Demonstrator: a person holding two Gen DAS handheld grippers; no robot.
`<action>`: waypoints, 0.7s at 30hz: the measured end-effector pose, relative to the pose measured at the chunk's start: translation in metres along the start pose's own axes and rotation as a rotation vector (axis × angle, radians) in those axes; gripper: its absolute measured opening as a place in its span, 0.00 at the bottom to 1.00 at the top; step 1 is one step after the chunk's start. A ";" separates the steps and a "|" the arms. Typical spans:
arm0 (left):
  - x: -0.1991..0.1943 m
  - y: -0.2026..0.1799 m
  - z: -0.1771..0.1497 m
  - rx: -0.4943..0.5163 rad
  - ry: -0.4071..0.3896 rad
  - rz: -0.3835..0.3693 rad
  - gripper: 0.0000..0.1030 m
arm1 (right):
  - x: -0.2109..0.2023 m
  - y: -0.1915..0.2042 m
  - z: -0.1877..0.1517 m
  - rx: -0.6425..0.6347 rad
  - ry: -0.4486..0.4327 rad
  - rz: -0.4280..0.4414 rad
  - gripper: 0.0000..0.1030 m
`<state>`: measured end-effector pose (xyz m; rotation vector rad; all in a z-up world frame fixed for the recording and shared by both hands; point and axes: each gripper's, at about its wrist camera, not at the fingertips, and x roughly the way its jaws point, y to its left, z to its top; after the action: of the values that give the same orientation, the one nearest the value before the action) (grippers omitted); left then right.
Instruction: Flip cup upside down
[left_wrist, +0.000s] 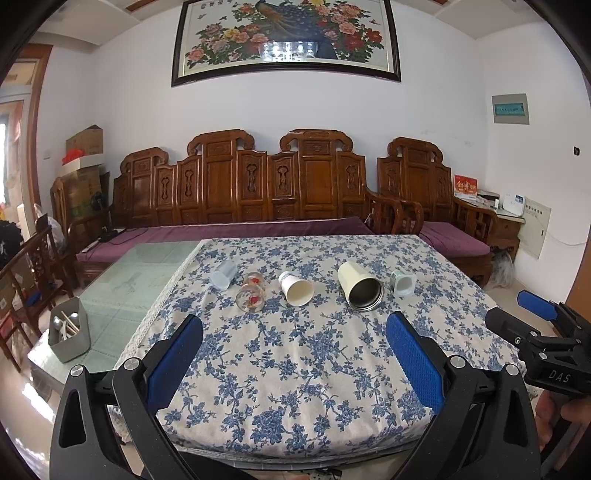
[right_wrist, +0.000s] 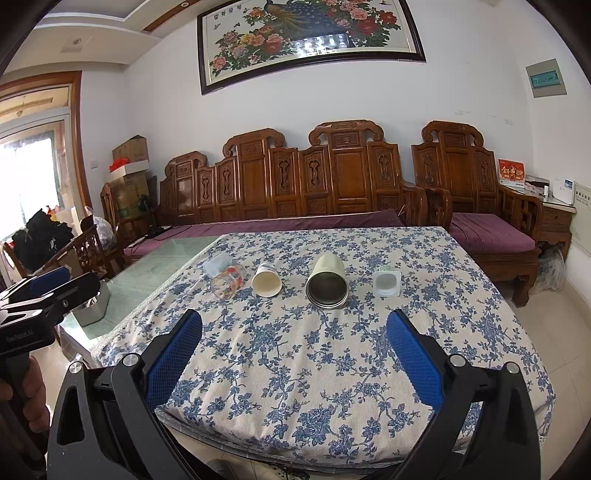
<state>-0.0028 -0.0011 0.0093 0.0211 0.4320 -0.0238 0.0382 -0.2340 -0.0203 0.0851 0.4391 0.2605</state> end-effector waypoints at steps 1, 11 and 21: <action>0.000 0.000 0.000 0.001 0.000 0.002 0.93 | 0.000 0.000 0.000 0.000 0.000 0.000 0.98; -0.001 -0.001 0.000 -0.001 -0.004 -0.001 0.93 | -0.001 0.002 0.001 -0.001 0.000 0.000 0.98; -0.007 -0.001 0.002 -0.004 -0.019 -0.004 0.93 | 0.000 0.005 0.001 -0.001 -0.006 0.001 0.98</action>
<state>-0.0086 -0.0024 0.0146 0.0160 0.4135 -0.0275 0.0377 -0.2295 -0.0191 0.0851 0.4332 0.2616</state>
